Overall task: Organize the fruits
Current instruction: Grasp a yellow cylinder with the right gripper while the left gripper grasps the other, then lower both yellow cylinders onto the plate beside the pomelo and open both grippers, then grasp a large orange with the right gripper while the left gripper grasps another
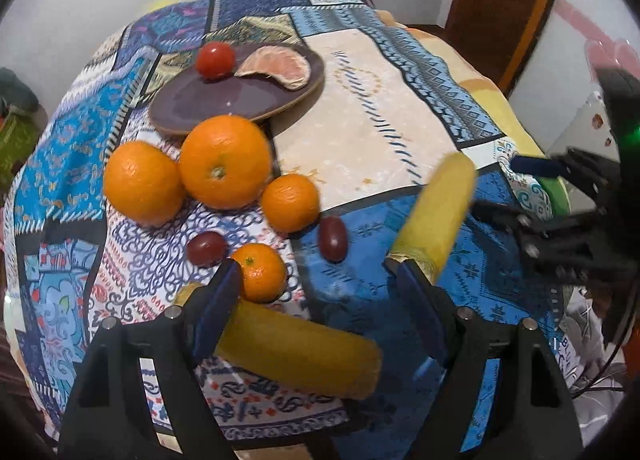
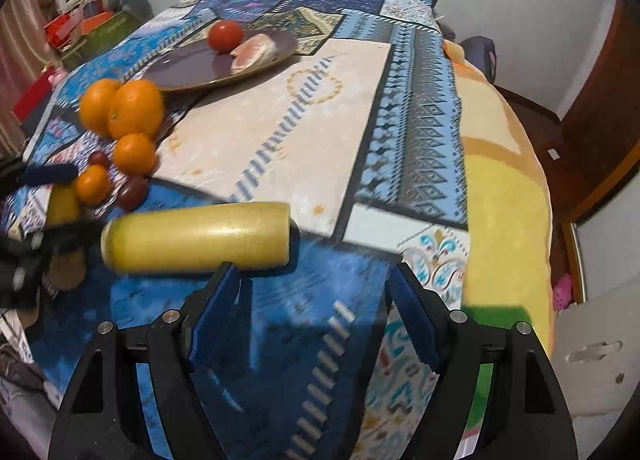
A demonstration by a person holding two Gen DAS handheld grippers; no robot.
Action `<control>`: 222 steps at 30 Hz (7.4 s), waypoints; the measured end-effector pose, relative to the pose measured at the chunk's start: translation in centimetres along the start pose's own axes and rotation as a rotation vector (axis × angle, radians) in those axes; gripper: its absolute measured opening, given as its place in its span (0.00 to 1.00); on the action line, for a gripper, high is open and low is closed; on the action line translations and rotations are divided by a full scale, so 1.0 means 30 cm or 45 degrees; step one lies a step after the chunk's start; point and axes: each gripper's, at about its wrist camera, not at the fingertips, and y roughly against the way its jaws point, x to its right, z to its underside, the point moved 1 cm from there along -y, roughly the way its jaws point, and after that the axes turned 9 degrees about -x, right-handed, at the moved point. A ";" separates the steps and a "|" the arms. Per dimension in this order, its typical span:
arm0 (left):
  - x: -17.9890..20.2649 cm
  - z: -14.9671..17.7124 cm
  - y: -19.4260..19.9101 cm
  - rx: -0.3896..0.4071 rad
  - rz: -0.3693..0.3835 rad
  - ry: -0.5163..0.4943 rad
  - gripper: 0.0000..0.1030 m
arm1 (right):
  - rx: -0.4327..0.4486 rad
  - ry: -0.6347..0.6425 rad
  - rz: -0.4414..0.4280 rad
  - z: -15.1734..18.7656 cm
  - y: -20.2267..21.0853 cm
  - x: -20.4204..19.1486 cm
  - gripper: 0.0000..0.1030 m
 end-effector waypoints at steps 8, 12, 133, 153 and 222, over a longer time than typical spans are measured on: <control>-0.009 0.006 0.039 0.035 0.038 0.046 0.78 | 0.034 -0.008 -0.002 -0.076 0.006 -0.004 0.73; -0.083 0.049 0.097 0.059 0.012 0.136 0.78 | 0.068 0.016 -0.065 -0.065 0.059 -0.047 0.73; -0.366 -0.221 0.301 0.412 -0.002 0.287 0.37 | 0.359 0.085 -0.248 -0.382 0.170 -0.155 0.34; -0.473 -0.394 0.076 0.322 0.023 0.319 0.37 | 0.288 0.114 -0.292 -0.601 -0.009 -0.232 0.34; -0.469 -0.306 0.183 0.280 -0.083 0.258 0.47 | 0.282 0.129 -0.214 -0.434 0.092 -0.174 0.44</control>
